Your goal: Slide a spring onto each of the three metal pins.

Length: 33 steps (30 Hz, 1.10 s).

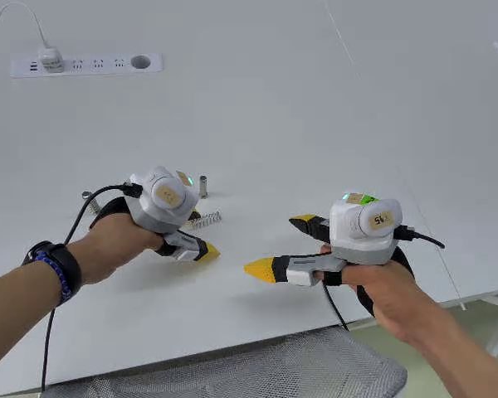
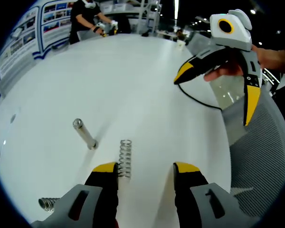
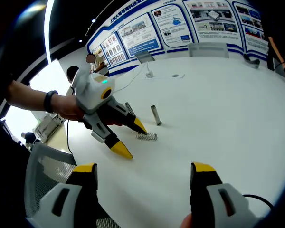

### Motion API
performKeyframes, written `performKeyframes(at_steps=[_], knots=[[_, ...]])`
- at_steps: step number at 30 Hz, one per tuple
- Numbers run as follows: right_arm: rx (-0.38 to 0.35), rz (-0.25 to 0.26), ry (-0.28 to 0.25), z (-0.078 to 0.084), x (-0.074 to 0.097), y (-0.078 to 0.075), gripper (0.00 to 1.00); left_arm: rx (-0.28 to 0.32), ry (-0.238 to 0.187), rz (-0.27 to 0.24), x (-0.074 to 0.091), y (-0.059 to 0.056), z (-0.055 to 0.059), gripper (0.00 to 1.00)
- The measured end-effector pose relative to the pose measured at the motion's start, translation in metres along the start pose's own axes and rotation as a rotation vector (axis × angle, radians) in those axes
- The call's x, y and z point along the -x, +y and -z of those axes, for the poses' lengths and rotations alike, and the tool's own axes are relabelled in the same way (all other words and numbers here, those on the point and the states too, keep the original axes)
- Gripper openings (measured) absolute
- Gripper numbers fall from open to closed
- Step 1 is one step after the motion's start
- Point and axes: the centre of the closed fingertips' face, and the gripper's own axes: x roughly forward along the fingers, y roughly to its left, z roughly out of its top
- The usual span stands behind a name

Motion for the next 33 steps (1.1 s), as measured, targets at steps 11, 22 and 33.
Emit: performKeyframes(at_steps=[11,22,33], knots=[[-0.003,-0.005,0.004,0.003,0.000,0.003,0.81,0.013,-0.008,-0.102,-0.002,0.023,0.002,0.22],[-0.004,-0.009,0.006,0.003,0.001,0.002,0.80,0.063,-0.014,-0.153,0.001,0.025,0.005,0.11],[-0.003,-0.008,0.004,0.002,-0.001,0.003,0.80,0.101,-0.034,-0.149,0.015,0.015,0.014,0.11]])
